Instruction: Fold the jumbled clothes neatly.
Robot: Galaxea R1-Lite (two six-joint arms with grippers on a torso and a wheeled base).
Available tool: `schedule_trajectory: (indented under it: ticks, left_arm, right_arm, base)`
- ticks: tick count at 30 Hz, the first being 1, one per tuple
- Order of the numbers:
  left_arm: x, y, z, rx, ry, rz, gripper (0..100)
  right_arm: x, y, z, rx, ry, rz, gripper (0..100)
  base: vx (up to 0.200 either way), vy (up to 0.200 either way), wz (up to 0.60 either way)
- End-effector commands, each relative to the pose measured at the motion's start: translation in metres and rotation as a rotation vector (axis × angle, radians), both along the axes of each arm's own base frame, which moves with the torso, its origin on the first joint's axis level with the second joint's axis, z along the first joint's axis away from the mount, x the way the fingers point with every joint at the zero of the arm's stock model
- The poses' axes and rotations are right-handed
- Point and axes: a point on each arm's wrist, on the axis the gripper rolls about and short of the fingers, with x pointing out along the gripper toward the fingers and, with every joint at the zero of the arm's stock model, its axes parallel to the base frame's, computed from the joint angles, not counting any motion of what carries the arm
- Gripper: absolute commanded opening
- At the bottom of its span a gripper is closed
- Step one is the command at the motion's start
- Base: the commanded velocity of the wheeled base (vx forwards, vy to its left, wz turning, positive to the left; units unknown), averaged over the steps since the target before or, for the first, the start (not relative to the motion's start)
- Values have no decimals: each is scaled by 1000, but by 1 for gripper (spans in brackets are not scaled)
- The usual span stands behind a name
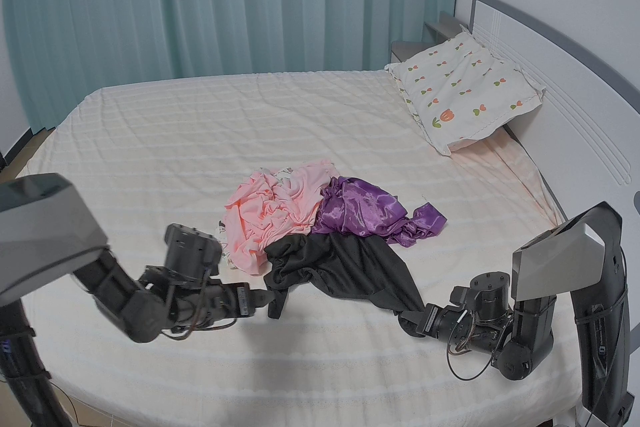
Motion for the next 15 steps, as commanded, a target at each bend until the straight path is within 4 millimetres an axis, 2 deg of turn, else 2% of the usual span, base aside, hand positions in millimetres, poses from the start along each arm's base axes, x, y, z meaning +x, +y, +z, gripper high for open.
schedule_trajectory:
  ticks: [1, 15]
  left_arm:
    - [28, -48, -68, 58, 35, 33, 100]
    - [55, -62, -85, 103, -33, 107, 100]
  right_arm:
    - [0, 1, 0, 5, -5, 1, 0]
    - [0, 1, -1, 3, -4, 0, 0]
  base:
    - [0, 0, 0]
    - [0, 0, 0]
